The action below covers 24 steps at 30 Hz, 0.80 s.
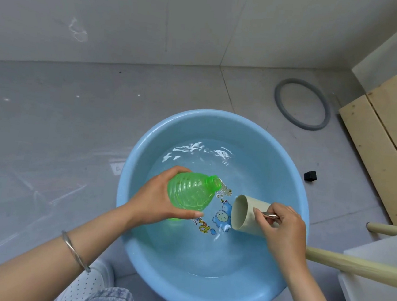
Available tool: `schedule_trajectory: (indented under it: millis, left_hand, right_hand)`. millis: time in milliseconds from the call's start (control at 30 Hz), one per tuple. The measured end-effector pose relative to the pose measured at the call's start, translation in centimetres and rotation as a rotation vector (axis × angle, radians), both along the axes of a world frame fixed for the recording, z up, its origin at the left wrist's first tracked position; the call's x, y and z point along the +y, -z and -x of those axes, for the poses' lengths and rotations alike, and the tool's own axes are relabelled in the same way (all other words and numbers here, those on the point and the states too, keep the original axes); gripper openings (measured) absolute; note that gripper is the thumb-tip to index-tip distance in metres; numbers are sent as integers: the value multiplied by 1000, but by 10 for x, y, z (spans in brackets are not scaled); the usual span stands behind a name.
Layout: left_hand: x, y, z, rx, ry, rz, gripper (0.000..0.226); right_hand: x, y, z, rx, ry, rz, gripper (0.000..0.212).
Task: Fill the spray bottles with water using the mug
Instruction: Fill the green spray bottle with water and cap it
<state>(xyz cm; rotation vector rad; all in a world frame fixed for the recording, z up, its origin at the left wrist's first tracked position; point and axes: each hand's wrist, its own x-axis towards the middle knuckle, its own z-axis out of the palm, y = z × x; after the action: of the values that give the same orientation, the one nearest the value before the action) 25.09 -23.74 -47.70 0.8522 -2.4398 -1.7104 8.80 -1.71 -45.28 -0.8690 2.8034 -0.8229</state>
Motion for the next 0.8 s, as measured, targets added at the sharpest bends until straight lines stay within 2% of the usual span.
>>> schedule_trajectory:
  millis: [200,400,567,800]
  left_hand:
    - [0,1,0,7,-2,0,81]
    - [0,1,0,10,-2,6,82]
    - [0,0,0,14,-9,-9,85]
    - [-1,2,0,7,0,7,86]
  right_hand:
    - [4,-22,2,-146,152,216,39]
    - [-6,-66,-4,-191,209,385,38]
    - [-21,-97,-18,-149,135,466,35]
    - [-31,-116,-26,-25,5,455,35]
